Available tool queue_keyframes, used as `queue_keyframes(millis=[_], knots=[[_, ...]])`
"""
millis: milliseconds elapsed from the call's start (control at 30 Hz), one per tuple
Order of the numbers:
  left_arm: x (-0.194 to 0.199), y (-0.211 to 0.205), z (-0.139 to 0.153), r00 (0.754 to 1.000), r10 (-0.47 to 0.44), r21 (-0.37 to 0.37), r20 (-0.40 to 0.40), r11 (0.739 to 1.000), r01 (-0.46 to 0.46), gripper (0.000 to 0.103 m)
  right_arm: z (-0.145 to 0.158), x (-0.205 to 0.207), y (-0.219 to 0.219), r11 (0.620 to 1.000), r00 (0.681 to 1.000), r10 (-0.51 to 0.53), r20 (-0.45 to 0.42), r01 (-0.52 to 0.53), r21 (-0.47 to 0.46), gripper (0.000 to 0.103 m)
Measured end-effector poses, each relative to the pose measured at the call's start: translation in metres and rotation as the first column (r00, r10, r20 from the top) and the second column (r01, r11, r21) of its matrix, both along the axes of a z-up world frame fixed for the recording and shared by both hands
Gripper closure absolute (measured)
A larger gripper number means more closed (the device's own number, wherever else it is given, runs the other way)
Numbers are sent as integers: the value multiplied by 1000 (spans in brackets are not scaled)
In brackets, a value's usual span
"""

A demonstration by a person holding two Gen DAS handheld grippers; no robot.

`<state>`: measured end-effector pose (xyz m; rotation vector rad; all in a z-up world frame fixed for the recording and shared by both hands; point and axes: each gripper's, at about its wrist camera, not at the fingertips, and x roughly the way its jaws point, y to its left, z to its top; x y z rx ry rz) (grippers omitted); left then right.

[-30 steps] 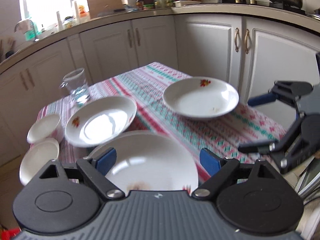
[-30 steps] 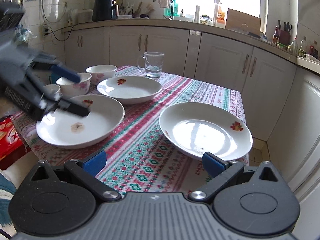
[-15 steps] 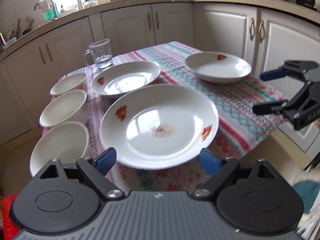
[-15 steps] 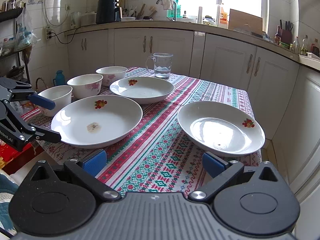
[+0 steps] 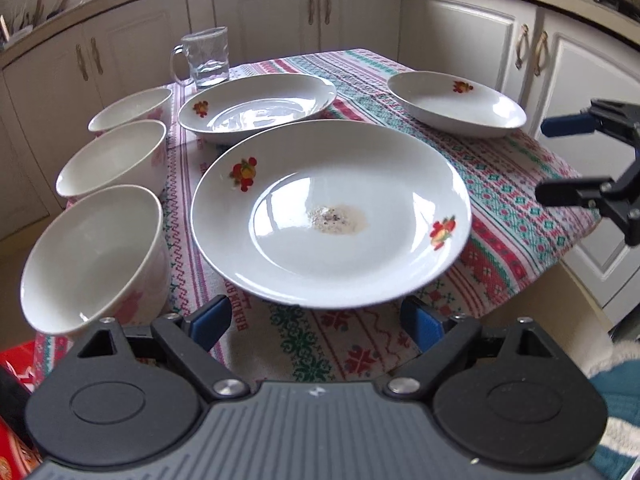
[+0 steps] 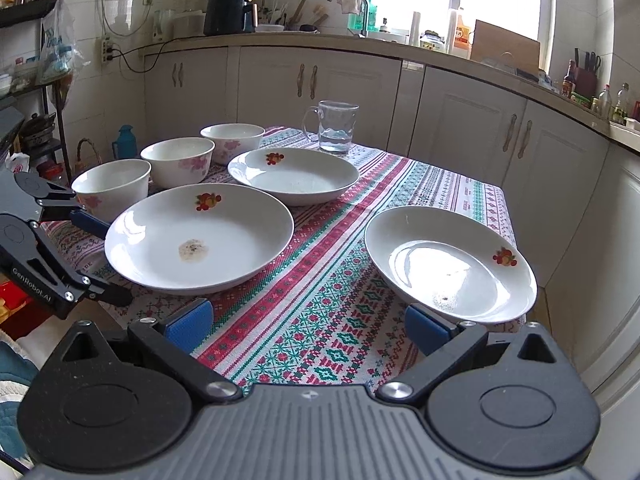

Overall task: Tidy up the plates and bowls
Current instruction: 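Grasp the rim of the brown-stained plate with the right tool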

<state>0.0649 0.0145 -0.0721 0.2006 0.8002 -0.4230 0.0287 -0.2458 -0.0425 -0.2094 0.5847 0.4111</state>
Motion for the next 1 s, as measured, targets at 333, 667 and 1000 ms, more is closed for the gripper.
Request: queue_keyframes(millis=[333,667,1000], knots=[[9,2,-6,999,29,-33,-30,999,-30,0,-5,23,12,994,994,105,-42,-106,-20,0],[10,1,-6,999,48,-39,-19,998,-49,0,2,66,34,966,960,258,-109,-259,4,0],[8,6,-9,1000,-1,-59,27,998,2,0,-3,131,54,935,894,354,-275,-333,120,0]])
